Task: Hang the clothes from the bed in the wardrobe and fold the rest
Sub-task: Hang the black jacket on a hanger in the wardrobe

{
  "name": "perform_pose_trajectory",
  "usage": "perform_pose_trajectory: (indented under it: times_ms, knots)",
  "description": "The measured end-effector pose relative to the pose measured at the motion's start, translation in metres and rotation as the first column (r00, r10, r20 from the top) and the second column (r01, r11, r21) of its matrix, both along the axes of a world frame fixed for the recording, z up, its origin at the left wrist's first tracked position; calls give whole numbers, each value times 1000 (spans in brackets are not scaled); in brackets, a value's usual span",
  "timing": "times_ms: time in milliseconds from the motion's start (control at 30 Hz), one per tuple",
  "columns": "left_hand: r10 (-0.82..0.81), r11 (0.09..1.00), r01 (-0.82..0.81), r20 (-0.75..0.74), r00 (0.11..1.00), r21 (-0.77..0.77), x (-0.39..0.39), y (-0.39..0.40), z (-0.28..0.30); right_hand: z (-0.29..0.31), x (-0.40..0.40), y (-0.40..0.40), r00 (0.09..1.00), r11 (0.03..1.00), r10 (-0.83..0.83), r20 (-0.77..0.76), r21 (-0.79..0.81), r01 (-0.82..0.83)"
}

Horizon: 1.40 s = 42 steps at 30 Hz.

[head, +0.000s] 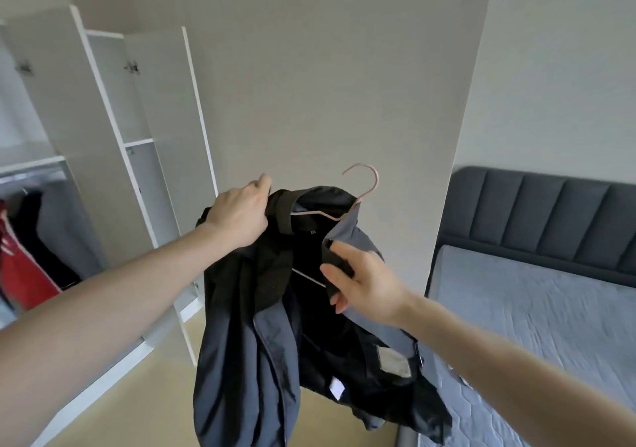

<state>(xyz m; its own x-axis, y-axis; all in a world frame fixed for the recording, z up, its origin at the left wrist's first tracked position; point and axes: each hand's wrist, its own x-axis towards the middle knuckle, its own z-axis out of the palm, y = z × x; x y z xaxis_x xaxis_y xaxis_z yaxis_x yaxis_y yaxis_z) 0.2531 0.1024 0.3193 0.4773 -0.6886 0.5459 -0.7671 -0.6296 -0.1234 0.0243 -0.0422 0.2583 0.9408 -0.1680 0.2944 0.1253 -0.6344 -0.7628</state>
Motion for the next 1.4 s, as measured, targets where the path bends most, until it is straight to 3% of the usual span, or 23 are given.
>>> perform_pose_trajectory:
  times_ms: [200, 367, 500, 600, 667, 767, 800, 867, 933, 967, 1100, 1267, 1400]
  knots:
    - [34, 999, -39, -153, 988, -30, -7, -6, -13, -22, 23, 7, 984, 985, -31, 176, 170, 1]
    - [-44, 999, 38, -212, 976, -35, -26, -19, -35, -16, 44, 18, 959, 972, -76, 273, 236, 10]
    - [-17, 995, -12, -274, 962, -104, -21, -15, -41, -19, 32, -1, 979, 996, 18, 204, 78, -35]
    - [-25, 979, -27, -250, 968, -200, -16, -9, -39, -23, 9, -29, 986, 970, 8, 168, -242, 34]
    - [-42, 968, -12, -210, 977, -252, -15, -6, -31, -16, -11, -48, 964, 916, -71, 256, -365, 165]
    - [-71, 962, 30, -144, 987, -271, -16, -6, -17, 4, -32, -73, 842, 872, -257, 474, -263, 414]
    - [-76, 963, 39, -130, 989, -267, -17, -6, -12, 12, -35, -81, 822, 841, -319, 472, -258, 475]
    - [-81, 964, 46, -123, 989, -261, -19, -6, -5, 22, -37, -96, 866, 812, -405, 293, -321, 488]
    - [-79, 967, 46, -123, 989, -252, -20, -6, -1, 20, -37, -102, 922, 869, -378, 87, -310, 386]
    - [-74, 969, 41, -128, 989, -245, -20, -6, 0, 14, -36, -103, 933, 893, -357, 54, -275, 357]
    - [-74, 975, 34, -175, 982, -220, -25, -11, -1, -7, -35, -87, 905, 882, -395, 158, -211, 422]
    - [-169, 981, 141, -236, 957, -132, -47, -27, 6, -17, -13, -56, 877, 865, -389, 283, -216, 454]
    - [-285, 954, 298, -414, 865, -34, -48, -26, 23, -14, -7, -57, 868, 861, -394, 303, -211, 464]
